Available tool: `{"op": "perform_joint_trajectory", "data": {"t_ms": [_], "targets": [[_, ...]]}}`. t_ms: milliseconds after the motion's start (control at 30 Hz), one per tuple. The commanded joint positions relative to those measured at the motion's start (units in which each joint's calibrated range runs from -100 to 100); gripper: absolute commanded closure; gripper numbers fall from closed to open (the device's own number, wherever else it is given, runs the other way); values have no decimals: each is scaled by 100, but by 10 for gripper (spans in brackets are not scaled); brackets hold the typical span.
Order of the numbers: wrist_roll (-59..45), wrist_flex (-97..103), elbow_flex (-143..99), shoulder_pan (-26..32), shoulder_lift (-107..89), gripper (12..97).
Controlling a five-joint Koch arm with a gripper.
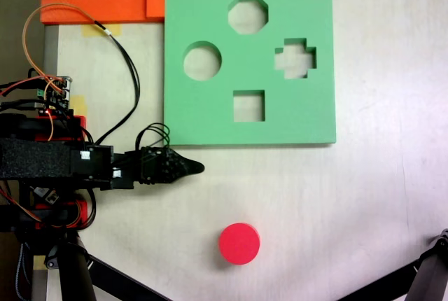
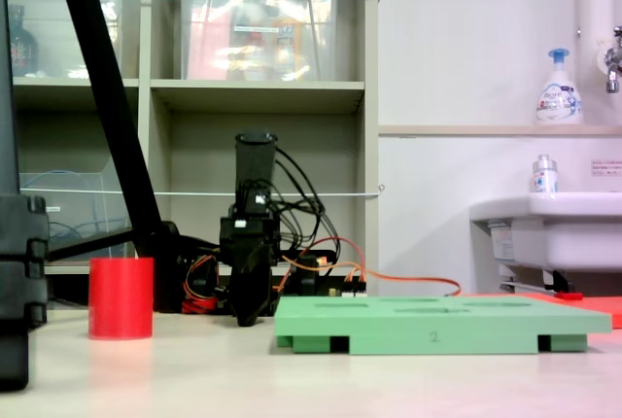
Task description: Put the cylinder block into the corresponding hole
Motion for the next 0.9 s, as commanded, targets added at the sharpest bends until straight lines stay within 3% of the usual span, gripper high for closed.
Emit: {"op": "perform_joint_trajectory", "data": {"t_ms": [0,600,733,800,867], "targets": [[-10,-541,-127,0,-41,593],[-10,-541,-127,5,-41,597],[20,-166,-127,-186,-41,550],[400,229,-127,-327,-41,550],[1534,951,-127,-352,-41,551]]}}
